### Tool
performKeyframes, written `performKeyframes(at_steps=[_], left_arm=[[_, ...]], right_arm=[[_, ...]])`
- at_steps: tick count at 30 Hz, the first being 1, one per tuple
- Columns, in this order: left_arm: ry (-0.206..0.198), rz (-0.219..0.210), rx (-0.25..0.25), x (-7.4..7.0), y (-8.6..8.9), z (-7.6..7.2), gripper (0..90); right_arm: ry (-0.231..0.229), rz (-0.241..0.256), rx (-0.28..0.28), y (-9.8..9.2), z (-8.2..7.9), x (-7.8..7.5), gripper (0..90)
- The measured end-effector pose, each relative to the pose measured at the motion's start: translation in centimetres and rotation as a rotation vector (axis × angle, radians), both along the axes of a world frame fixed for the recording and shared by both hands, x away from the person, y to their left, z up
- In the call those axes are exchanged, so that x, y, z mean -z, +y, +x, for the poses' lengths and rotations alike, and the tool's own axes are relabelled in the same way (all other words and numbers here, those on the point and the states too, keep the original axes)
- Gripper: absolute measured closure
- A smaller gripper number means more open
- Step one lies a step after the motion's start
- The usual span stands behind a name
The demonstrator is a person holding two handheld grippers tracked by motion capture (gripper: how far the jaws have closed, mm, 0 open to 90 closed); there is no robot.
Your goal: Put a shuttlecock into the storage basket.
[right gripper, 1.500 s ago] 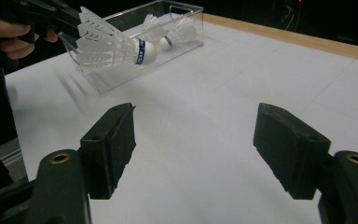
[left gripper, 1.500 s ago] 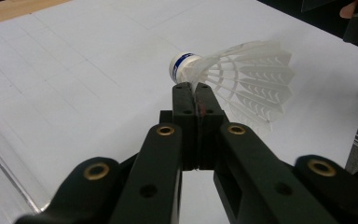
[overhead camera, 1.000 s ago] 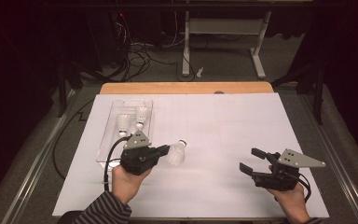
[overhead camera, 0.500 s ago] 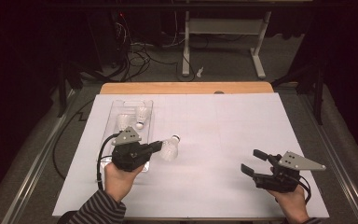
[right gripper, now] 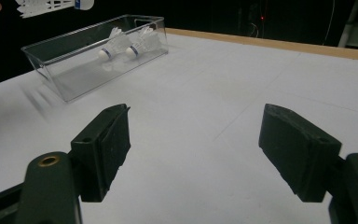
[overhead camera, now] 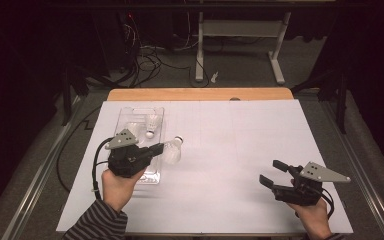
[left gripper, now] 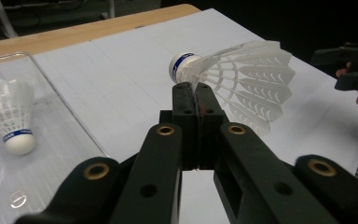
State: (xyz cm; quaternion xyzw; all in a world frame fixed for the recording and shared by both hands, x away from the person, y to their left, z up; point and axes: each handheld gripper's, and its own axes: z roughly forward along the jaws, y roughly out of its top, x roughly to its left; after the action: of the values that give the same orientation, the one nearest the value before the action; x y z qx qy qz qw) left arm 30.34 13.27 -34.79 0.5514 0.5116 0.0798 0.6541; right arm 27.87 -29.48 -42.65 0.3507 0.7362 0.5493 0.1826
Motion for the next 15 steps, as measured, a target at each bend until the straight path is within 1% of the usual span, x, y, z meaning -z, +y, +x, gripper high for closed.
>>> performKeyframes(at_steps=[6,15], left_arm=[[-0.002,-0.008,-0.035,-0.4,1.0,0.5,89.8],[0.000,0.008,-0.075,-0.4,2.3,1.2,89.8]], right_arm=[[-0.006,-0.003,0.000,0.1,0.0,0.0,25.2],[-0.005,-0.003,0.001,0.1,0.0,0.0,24.9]])
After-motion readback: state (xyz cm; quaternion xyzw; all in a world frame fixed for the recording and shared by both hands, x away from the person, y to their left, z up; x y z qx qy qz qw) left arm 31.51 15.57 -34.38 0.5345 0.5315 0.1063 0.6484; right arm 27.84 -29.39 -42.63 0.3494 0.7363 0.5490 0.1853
